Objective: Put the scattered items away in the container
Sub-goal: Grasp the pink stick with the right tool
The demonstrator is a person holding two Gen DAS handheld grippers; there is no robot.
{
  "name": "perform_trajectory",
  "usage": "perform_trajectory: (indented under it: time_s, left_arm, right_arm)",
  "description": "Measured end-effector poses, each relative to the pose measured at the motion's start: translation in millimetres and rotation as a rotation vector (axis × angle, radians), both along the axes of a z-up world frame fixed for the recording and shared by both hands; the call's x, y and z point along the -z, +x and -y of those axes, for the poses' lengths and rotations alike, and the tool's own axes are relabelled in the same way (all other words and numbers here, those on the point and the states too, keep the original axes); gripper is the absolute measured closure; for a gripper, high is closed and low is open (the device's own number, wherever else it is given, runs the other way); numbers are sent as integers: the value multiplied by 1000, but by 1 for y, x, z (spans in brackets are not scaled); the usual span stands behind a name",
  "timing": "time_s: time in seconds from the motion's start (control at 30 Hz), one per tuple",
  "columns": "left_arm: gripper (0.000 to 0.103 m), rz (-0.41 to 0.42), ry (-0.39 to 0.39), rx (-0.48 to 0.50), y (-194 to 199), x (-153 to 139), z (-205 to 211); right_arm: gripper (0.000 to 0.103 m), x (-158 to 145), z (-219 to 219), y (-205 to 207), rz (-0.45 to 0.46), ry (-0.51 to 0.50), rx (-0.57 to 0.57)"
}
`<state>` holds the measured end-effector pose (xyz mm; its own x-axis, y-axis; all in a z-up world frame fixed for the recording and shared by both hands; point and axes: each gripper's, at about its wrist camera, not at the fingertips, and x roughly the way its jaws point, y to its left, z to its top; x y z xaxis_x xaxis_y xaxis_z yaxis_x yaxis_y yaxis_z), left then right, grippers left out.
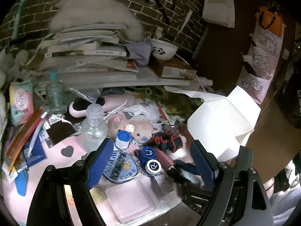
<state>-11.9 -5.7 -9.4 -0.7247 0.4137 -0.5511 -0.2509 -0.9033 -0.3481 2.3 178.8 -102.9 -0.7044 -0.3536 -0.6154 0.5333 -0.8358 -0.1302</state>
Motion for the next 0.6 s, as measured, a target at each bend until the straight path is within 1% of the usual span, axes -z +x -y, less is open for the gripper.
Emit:
perform_trajectory:
  time_s: [0.07, 0.13, 0.3, 0.47, 0.6]
  left_arm:
    - [22, -1, 1, -3, 1, 0, 1]
    - [22, 0, 3, -6, 1, 0, 2]
    - [22, 0, 10, -14, 1, 1, 6]
    - [22, 3, 8, -19, 2, 2, 8]
    - [22, 7, 14, -25, 2, 3, 10]
  right_arm:
    - [82, 4, 0, -2, 69, -33, -32]
    - [82, 4, 2, 1, 52, -28, -29]
    - [82, 3, 4, -9, 72, -57, -7]
    - [82, 5, 10, -15, 54, -57, 13]
    - [88, 5, 7, -13, 38, -69, 40]
